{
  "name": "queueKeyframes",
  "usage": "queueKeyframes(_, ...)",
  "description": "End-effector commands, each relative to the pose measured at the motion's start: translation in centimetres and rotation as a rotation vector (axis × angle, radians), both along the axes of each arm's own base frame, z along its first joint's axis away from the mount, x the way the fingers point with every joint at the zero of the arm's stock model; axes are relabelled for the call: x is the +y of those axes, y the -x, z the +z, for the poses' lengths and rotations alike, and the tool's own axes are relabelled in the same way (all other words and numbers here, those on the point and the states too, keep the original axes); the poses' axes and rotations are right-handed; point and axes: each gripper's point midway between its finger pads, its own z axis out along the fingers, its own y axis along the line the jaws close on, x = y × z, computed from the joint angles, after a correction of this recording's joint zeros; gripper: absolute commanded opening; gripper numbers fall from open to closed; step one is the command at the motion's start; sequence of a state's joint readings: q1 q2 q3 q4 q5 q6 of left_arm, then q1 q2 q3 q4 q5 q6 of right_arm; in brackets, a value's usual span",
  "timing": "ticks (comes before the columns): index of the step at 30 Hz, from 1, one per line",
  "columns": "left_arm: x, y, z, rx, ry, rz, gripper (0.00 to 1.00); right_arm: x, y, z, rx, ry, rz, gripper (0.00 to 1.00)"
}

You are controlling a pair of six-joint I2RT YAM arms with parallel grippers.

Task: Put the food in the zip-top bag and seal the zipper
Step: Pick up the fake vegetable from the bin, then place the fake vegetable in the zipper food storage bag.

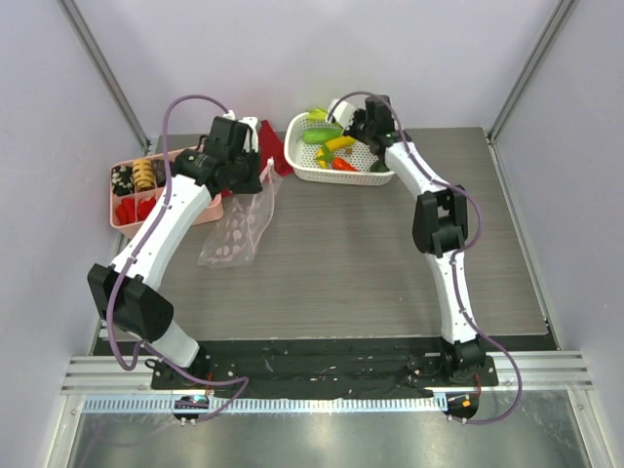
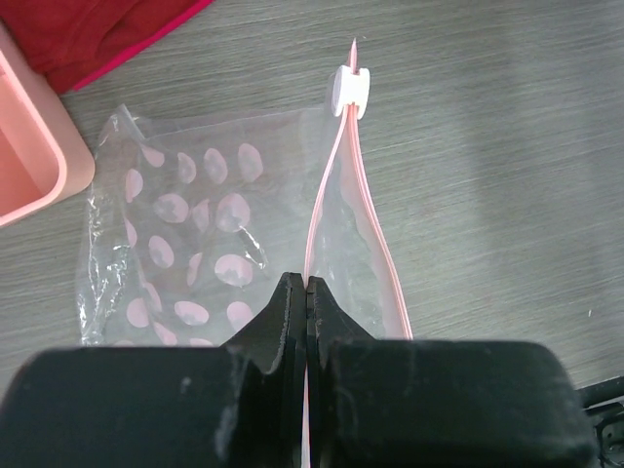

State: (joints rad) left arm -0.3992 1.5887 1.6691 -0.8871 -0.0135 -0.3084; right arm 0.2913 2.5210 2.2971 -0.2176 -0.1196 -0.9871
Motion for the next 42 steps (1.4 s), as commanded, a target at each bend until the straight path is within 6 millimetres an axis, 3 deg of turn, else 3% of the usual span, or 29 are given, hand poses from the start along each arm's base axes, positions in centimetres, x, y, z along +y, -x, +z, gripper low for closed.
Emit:
queueKeyframes(1, -0.6, -0.7, 2.6, -0.064, 0.076, -0.003, 0.00, -0.9, 2.5, 16.4, -0.175, -0.295, -0.058, 0.01)
queueKeyframes(2, -0.6, -0.7, 2.6, -0.067, 0.078, -0.004, 0.00, -1.1, 3.3, 18.4, -0.178, -0.348, -0.065, 0.01)
queueKeyframes(5, -0.9, -0.9, 3.0, -0.080, 0.101, 0.001, 0.00, -1.5, 4.6, 20.1, -0.111, -0.539, -0.114, 0.01)
queueKeyframes(6, -0.8, -0.9, 3.2, -0.087, 0.105, 0.006, 0.00, -1.9, 5.4, 21.8, -0.113, -0.601, -0.124, 0.01)
queueKeyframes(8, -1.0, -1.0, 3.4, -0.094, 0.131, 0.019, 0.00, -2.4, 6.3, 23.2, -0.037, -0.812, -0.168, 0.01)
queueKeyframes(10, -1.3, -1.2, 3.6, -0.109, 0.165, 0.034, 0.00, -3.1, 8.1, 27.2, -0.030, -0.991, -0.146, 0.01)
queueKeyframes(11, -1.6, -1.2, 3.7, -0.109, 0.187, 0.037, 0.00, -3.2, 8.5, 26.7, 0.004, -1.063, -0.167, 0.01)
queueKeyframes(12, -1.8, -1.2, 4.1, -0.111, 0.226, 0.058, 0.00, -3.1, 9.5, 28.0, 0.041, -1.213, -0.190, 0.01)
queueKeyframes(13, -2.2, -1.4, 4.3, -0.123, 0.253, 0.063, 0.00, -3.6, 11.4, 32.9, -0.066, -1.311, -0.131, 0.01)
queueKeyframes(14, -2.4, -1.6, 4.6, -0.129, 0.280, 0.072, 0.00, -3.6, 11.9, 31.8, -0.034, -1.397, -0.156, 0.01)
queueKeyframes(15, -3.0, -1.4, 4.9, -0.119, 0.325, 0.076, 0.00, -3.3, 13.1, 33.2, -0.009, -1.532, -0.144, 0.01)
queueKeyframes(16, -3.2, -1.5, 4.9, -0.117, 0.353, 0.085, 0.00, -3.3, 15.2, 36.5, -0.064, -1.607, -0.076, 0.01)
queueKeyframes(19, -4.3, -2.2, 5.9, -0.126, 0.451, 0.116, 0.00, -1.7, 17.6, 37.7, -0.018, -1.749, -0.111, 0.01)
queueKeyframes(23, -4.8, -3.3, 5.8, -0.082, 0.531, 0.213, 0.00, 1.3, 20.3, 38.2, 0.015, -1.845, -0.156, 0.01)
queueKeyframes(24, -4.9, -3.6, 5.8, -0.078, 0.549, 0.229, 0.00, 3.0, 21.3, 38.2, 0.013, -1.859, -0.153, 0.01)
queueKeyframes(25, -5.4, -3.6, 5.8, -0.066, 0.570, 0.226, 0.00, 3.7, 22.2, 39.0, -0.031, -1.873, -0.109, 0.01)
queueKeyframes(26, -5.6, -3.8, 5.9, -0.053, 0.605, 0.243, 0.00, 4.4, 22.5, 37.7, -0.032, -1.863, -0.115, 0.01)
queueKeyframes(31, -6.3, -4.5, 6.6, -0.062, 0.699, 0.274, 0.00, 8.4, 24.5, 36.7, -0.014, -1.857, -0.090, 0.01)
queueKeyframes(37, -5.9, -5.0, 6.6, -0.001, 0.879, 0.325, 0.00, 10.2, 24.8, 33.6, 0.018, -1.835, -0.129, 0.01)
queueKeyframes(42, -5.8, -5.2, 7.9, -0.010, 1.000, 0.309, 0.01, 11.5, 25.9, 29.9, 0.053, -1.764, -0.153, 0.01)
